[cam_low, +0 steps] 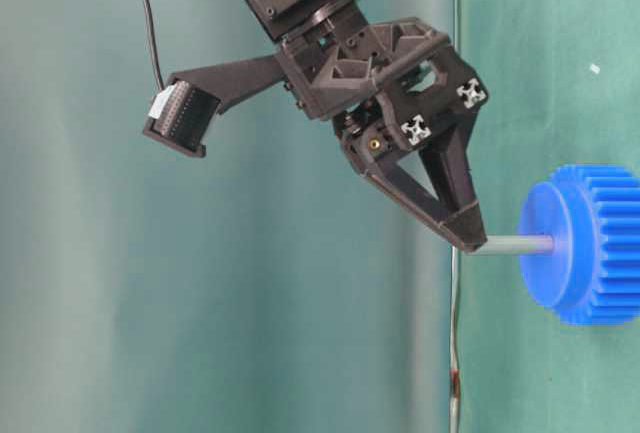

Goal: Insert the shaft into the center hole of the gear.
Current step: 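Lift the shaft with the right gripper and carry it over the gear's center hole, then align and lower the shaft into the gear's center hole with the right gripper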

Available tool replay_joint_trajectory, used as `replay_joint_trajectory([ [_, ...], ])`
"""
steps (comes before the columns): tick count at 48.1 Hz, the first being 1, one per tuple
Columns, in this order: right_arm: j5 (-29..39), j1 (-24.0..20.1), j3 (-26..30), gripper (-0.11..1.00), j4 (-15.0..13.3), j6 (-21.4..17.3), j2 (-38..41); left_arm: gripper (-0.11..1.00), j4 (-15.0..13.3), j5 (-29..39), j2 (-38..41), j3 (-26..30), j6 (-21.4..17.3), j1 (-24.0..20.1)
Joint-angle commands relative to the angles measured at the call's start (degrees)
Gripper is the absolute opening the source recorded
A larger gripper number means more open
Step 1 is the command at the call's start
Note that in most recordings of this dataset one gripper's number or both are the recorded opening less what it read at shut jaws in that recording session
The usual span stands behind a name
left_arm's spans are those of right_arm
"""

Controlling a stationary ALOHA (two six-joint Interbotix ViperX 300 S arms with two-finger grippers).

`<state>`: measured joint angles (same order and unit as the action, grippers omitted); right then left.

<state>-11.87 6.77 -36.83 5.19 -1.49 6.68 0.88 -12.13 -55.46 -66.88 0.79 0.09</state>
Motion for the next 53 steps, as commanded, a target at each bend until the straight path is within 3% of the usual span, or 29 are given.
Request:
replay_joint_trajectory([
  [1, -0.4, 0.4, 1.1, 0.16, 0.0, 0.0, -1.5, 0.0, 0.2, -0.2, 0.5, 1.4, -0.1, 0.1],
  [23, -0.1, 0.8, 1.1, 0.16, -0.1, 0.6, -4.0, 0.0, 0.2, -0.1, 0.6, 1.4, -0.1, 0.0],
  [53, -2.7, 1.0, 1.4, 0.16, 0.1, 0.3, 1.2, 0.0, 0.1, -0.1, 0.6, 1.4, 0.0, 0.0],
])
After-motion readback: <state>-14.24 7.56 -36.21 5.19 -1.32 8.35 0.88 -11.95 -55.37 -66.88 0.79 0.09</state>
